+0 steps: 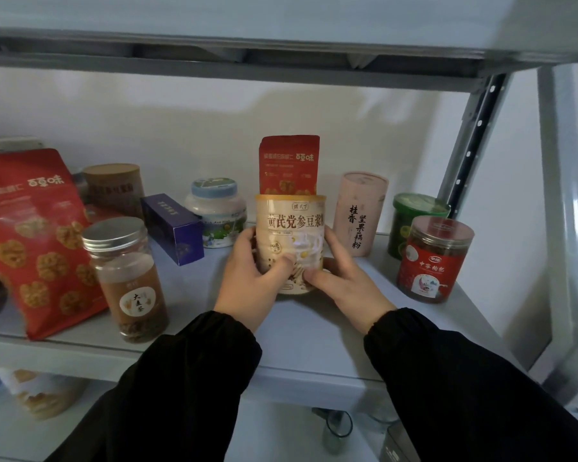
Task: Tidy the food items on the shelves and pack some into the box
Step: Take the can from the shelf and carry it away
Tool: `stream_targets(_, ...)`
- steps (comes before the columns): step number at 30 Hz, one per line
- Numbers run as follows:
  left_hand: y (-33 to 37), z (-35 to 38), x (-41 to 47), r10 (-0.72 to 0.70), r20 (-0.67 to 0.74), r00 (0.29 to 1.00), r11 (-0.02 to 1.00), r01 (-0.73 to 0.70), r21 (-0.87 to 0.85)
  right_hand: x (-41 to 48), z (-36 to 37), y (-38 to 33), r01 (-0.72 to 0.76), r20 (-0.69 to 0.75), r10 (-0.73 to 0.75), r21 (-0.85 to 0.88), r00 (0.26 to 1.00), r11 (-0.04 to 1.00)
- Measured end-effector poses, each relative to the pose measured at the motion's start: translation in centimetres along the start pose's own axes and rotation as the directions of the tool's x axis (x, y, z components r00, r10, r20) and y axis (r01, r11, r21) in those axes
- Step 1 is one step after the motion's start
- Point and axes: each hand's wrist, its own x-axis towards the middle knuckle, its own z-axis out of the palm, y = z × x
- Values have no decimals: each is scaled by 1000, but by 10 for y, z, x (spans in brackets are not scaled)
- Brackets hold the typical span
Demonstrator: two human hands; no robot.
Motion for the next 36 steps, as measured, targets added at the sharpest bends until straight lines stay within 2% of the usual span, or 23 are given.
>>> stream_targets(10,-1,0,1,-73,61,995,997,74,-3,0,1,3,-20,-68,19,-19,997,1000)
stream_targets(20,8,4,-6,-93,169,981,994,100,-33,-1,-4,4,-68,-86,73,58,994,996)
stream_targets(25,13,1,-20,-126,74,989,992,127,-19,-5,-4,1,-40,-17,41,44,999,998)
stream_targets(29,24,-10,-47,-116,-26,993,993,116,25,-13,-4,-9,24,134,-22,-14,991,1000)
stream_targets(36,53,-43,-124,-84,-197,977,993,98,66,-39,22,-34,122,424,-99,-29,900,992)
